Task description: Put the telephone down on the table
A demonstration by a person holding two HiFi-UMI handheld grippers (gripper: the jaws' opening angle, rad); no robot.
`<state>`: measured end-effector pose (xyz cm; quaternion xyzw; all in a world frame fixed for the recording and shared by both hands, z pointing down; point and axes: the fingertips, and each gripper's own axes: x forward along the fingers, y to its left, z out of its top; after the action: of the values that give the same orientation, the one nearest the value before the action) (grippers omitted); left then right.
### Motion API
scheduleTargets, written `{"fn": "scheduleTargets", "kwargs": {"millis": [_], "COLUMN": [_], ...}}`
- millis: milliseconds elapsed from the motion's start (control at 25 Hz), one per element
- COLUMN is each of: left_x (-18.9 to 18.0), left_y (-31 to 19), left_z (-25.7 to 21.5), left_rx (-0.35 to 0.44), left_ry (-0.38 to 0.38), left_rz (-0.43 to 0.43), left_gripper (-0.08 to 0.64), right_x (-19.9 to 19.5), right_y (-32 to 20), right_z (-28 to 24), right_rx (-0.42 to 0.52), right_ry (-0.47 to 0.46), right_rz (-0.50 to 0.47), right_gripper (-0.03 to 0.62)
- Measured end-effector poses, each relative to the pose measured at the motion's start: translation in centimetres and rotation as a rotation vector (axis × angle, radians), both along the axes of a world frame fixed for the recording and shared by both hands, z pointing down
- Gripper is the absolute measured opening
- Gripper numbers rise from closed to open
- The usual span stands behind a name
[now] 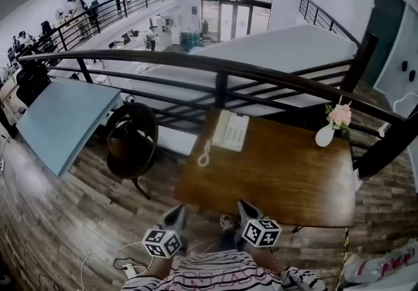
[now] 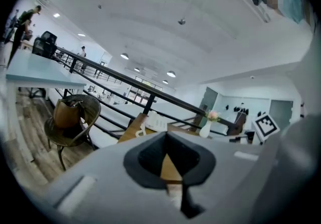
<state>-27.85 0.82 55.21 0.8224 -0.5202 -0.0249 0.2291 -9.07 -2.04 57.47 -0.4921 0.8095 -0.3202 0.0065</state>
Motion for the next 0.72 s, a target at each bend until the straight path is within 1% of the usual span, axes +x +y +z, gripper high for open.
{"fn": "scheduleTargets", "kwargs": {"millis": [120,240,400,720], "left_x": [-1.1,-1.3,-1.1,-1.1], "left_y": [1.5,2.6,3.2,4.3], "left_z": [-0.3,-0.5,-0.2,0.5], "left_rx": [0.004,0.006,0.006,-0.012], "left_ry": [0.012,0.009,0.005,0.002], "left_rz": [-0.009,-0.009,-0.001,0.005], "left_gripper": [0.002,0.002,0.002,0.002], "right_x": [-1.3,-2.0,-2.2,-1.6], "right_y": [1.4,2.4,3.2,4.0], "right_z": [-0.1,-0.1,-0.2,-0.5], "right_rx": [-0.004,-0.009,-0.011,-0.008], "right_ry": [0.020,0.026,0.018,0.039], "right_rz": [-0.016,-0.029,-0.033,-0.009], "right_gripper": [0.000,0.000,0.000,0.000]}}
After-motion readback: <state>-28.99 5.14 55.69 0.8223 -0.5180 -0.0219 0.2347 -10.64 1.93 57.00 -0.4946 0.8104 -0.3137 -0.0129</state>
